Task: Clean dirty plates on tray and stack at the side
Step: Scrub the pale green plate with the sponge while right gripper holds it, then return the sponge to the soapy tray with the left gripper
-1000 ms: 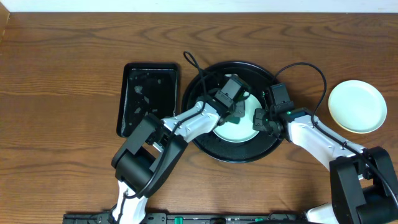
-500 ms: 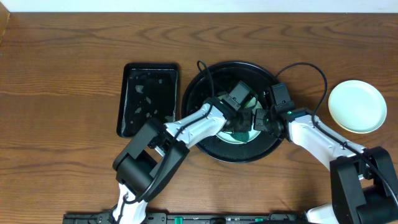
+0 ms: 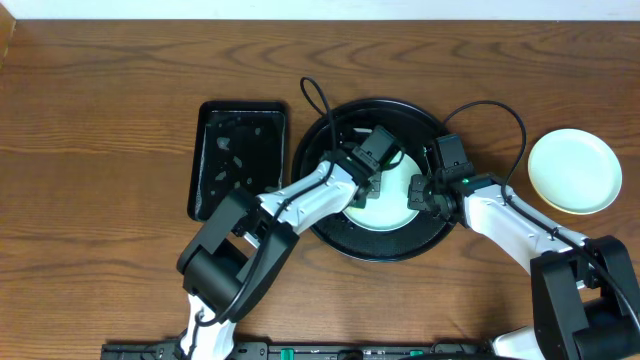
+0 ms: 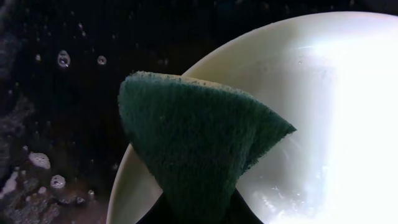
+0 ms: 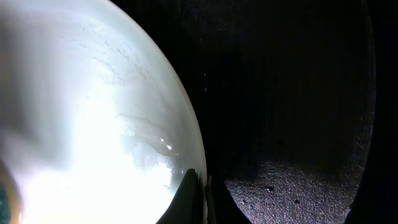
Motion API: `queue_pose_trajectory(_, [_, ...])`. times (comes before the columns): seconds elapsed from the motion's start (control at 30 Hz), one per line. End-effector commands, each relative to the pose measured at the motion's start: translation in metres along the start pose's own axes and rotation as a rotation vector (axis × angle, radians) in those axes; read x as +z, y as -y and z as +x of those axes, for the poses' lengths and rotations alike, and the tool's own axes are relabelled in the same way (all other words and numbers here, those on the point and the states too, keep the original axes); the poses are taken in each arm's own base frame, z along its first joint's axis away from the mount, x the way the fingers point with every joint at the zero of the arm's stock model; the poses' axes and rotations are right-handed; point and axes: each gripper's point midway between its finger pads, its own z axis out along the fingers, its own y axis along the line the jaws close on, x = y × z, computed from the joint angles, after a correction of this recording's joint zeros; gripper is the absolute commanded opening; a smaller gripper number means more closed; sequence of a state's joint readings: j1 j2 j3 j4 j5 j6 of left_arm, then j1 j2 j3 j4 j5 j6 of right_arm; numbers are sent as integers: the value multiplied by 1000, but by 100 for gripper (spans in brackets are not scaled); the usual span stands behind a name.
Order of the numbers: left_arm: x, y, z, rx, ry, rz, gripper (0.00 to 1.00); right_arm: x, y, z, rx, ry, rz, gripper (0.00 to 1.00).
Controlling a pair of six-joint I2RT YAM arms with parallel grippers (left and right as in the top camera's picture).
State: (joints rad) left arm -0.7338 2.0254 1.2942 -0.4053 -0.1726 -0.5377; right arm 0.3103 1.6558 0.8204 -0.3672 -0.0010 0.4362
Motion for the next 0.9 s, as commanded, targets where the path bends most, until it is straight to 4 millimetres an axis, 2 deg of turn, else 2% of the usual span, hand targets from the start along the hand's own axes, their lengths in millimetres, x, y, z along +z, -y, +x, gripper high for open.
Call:
queue_pose_trajectory(0.0, [20, -44, 5, 57, 1, -202, 8, 8, 14, 11, -19, -35, 67, 1])
queue_pose_trajectory(0.2, [-15, -33, -29, 23, 87, -148, 8, 8, 15, 11, -19, -35, 68, 1])
queue_pose_trajectory(0.3, [-47, -31, -48, 0, 151, -108, 8, 8, 15, 12, -19, -37, 68, 1])
queue_pose_trajectory(0.4, [-79, -38, -66, -9, 209, -84, 8, 8, 15, 12, -19, -39, 69, 1])
queue_pose_trajectory(0.47, [-99, -53, -76, -35, 236, -83, 8, 8, 15, 12, -19, -39, 68, 1])
queue_pose_trajectory(0.53, [-117, -77, -81, -77, 241, -104, 8, 8, 15, 12, -19, -39, 69, 1])
queue_pose_trajectory(0.63, [-132, -119, -78, -138, 208, -161, 8, 8, 15, 12, -19, -39, 69, 1])
queue_pose_trajectory(0.77, [-134, -187, -63, -244, 107, -274, 8, 8, 14, 11, -28, -35, 66, 1])
queue_pose_trajectory(0.87, [-118, -217, -45, -326, 6, -269, 8, 8, 13, 9, -68, -25, 61, 1])
